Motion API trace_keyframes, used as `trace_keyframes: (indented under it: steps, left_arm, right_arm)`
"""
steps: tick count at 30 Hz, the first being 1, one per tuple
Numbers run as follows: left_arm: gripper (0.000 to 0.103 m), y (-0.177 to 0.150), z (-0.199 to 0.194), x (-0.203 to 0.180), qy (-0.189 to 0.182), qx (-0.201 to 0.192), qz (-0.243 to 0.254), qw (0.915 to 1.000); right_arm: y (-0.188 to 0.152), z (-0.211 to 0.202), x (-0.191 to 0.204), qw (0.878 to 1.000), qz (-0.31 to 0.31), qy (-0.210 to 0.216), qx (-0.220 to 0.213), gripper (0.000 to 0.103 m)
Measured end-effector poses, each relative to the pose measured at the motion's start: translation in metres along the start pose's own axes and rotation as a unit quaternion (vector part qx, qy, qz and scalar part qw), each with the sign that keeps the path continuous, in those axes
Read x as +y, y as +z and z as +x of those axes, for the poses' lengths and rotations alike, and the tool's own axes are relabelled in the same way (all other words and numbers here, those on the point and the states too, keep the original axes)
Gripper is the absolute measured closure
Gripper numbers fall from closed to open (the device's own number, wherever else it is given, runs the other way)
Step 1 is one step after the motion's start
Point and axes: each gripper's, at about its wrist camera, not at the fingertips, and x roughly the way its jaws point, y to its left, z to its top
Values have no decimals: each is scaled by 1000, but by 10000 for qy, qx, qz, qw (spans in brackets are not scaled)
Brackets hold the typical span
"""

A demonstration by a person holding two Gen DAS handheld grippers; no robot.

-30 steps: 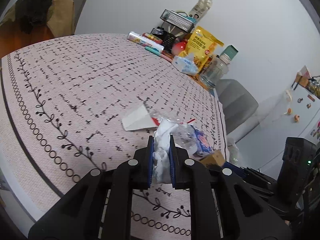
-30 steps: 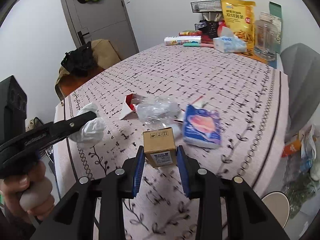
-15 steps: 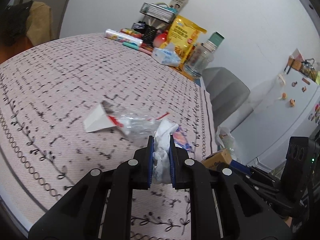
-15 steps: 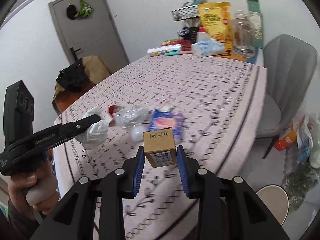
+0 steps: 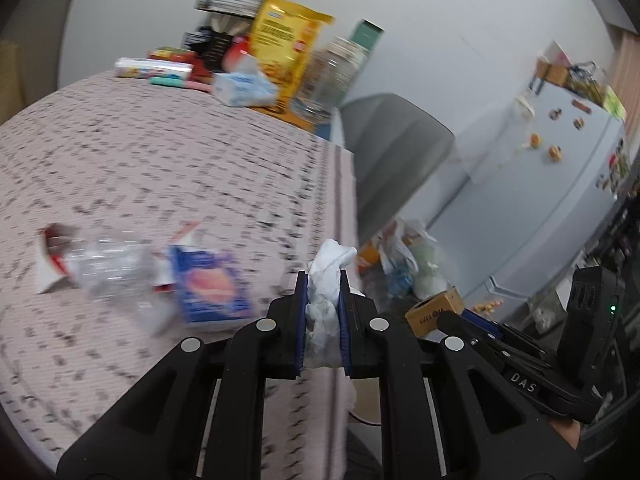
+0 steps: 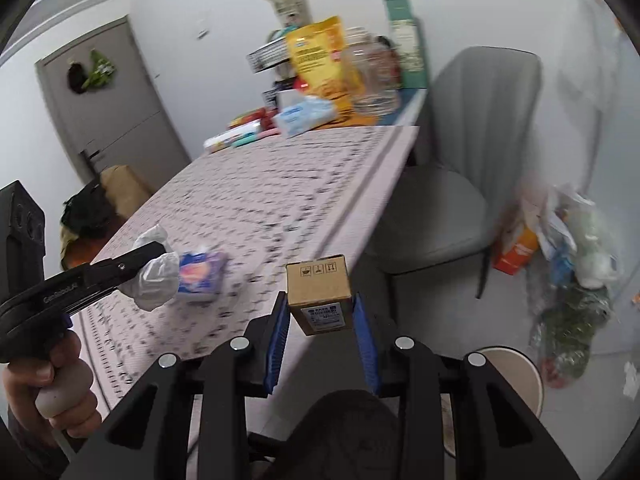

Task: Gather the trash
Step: 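Carry both items over the bin while the right gripper opens, dropping the brown box in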

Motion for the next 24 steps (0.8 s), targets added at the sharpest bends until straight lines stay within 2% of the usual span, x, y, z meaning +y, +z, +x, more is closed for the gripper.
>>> trace_keyframes:
  steps: [4,12,24]
  left_arm:
    - [89,0,27,-29,-188,197,181,9995]
    - [89,-4,71,-67,-304,526,381,9974]
    - [89,-18,125,-106,-302,1029,587,9925]
  right_arm:
    - [-3,-7,-30,9993,237,-270,-47,70]
    - [-22,-14,-95,9934,777,-838,-23,70]
    - [-56,-8,-162,9831,1378,-1201,51,70]
